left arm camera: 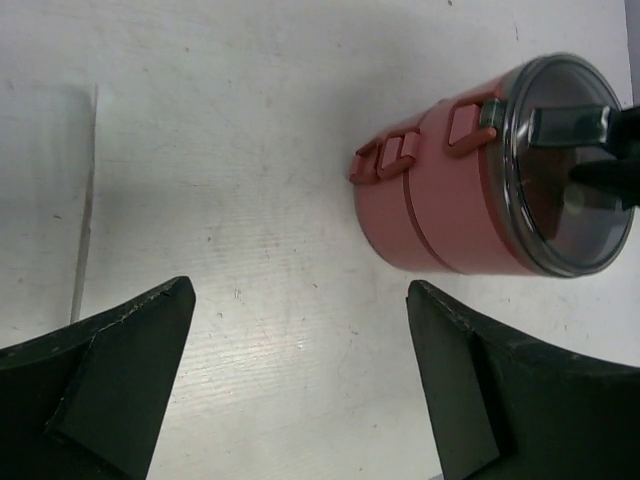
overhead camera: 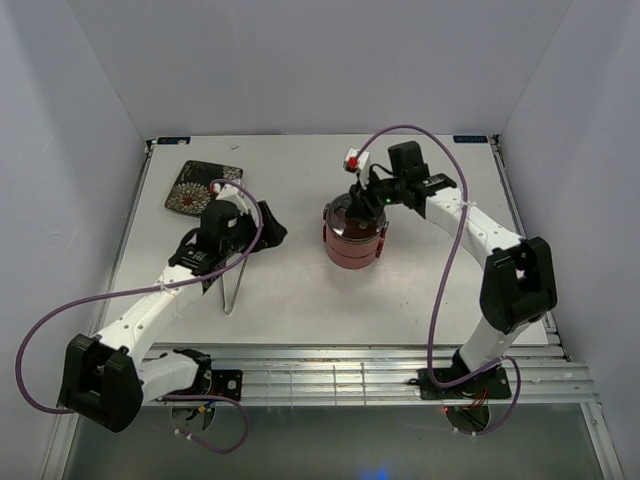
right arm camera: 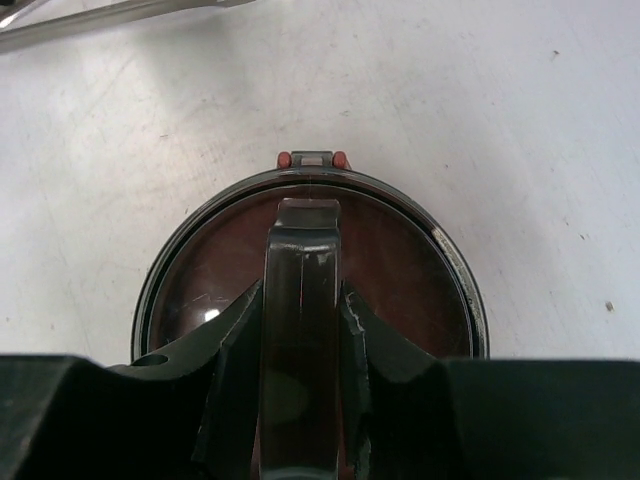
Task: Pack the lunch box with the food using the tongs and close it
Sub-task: Move the packing box to the center of the board.
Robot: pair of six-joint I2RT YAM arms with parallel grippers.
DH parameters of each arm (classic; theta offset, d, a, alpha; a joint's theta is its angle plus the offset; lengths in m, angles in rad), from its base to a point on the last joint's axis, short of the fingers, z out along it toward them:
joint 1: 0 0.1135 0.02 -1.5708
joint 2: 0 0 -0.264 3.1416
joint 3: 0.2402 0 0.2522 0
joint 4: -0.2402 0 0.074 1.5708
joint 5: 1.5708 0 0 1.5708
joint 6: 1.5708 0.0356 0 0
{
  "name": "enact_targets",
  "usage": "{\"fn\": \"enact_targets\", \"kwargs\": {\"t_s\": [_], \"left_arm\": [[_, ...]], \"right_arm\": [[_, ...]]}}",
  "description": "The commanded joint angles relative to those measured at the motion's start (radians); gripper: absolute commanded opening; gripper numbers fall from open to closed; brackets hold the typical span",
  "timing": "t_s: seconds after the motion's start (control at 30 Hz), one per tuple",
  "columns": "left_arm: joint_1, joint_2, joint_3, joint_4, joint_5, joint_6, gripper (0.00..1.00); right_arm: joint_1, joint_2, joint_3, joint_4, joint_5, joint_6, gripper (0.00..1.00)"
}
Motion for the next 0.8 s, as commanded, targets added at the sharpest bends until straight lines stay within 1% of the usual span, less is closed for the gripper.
{"fn": "enact_targets", "kwargs": {"t_s": [0.0,0.07,0.1,0.13,0.17,0.2,0.3,0.33,0.4,0.43,0.5,0.53,0.6,0.63,0.67,0.7,0.73,0.77], "left_arm": [[0.001,-0.041,-0.018,0.047,0.075,0.024,0.98],[0.001,-0.048,-0.021,0.049,0.091,0.034,0.98],[0.001,-0.065,-0.024,0.052,0.091,0.036,0.98],[0.001,-0.077,-0.035,0.058,0.091,0.038,0.98],[0.001,-0.09,-0.04,0.067,0.092,0.041,0.98],[0.001,-0.111,-0.041,0.072,0.094,0.041,0.98],[0.001,-0.128,-0.023,0.072,0.106,0.044,0.98],[0.001,-0.136,-0.003,0.067,0.108,0.041,0.98],[0.001,-0.149,0.017,0.063,0.135,0.038,0.98],[0.001,-0.165,0.029,0.057,0.141,0.036,0.98],[0.001,-0.179,0.074,0.038,0.152,0.036,0.98],[0.001,-0.188,0.087,0.029,0.158,0.047,0.98],[0.001,-0.211,0.13,0.008,0.171,0.068,0.98],[0.001,-0.22,0.141,0.004,0.196,0.096,0.98],[0.003,-0.234,0.15,-0.003,0.213,0.111,0.98],[0.003,-0.238,0.173,-0.009,0.22,0.123,0.98],[0.003,-0.245,0.183,-0.023,0.217,0.125,0.98],[0.003,-0.251,0.193,-0.044,0.215,0.123,0.98]], "right_arm": [[0.002,0.09,0.064,-0.272,-0.076,-0.153,0.15],[0.007,0.119,0.101,-0.309,-0.085,-0.161,0.26],[0.008,0.122,0.109,-0.311,-0.073,-0.155,0.36],[0.011,0.118,0.111,-0.288,-0.03,-0.142,0.54],[0.011,0.11,0.103,-0.274,-0.016,-0.129,0.62],[0.011,0.101,0.102,-0.263,-0.004,-0.11,0.66],[0.011,0.064,0.124,-0.257,-0.002,-0.092,0.72],[0.011,0.048,0.138,-0.259,-0.002,-0.081,0.85],[0.011,0.029,0.18,-0.271,0.004,-0.044,0.99],[0.011,0.006,0.193,-0.266,0.028,-0.015,0.9],[0.013,-0.026,0.212,-0.221,0.074,0.049,0.9],[0.011,-0.067,0.206,-0.192,0.117,0.139,0.9],[0.011,-0.115,0.183,-0.145,0.148,0.239,0.9],[0.011,-0.162,0.152,-0.13,0.147,0.279,0.9],[0.011,-0.189,0.129,-0.112,0.162,0.378,0.9],[0.011,-0.221,0.1,-0.09,0.188,0.437,0.9],[0.011,-0.292,0.021,-0.037,0.256,0.489,0.9],[0.011,-0.331,-0.022,-0.009,0.301,0.599,0.9]]}}
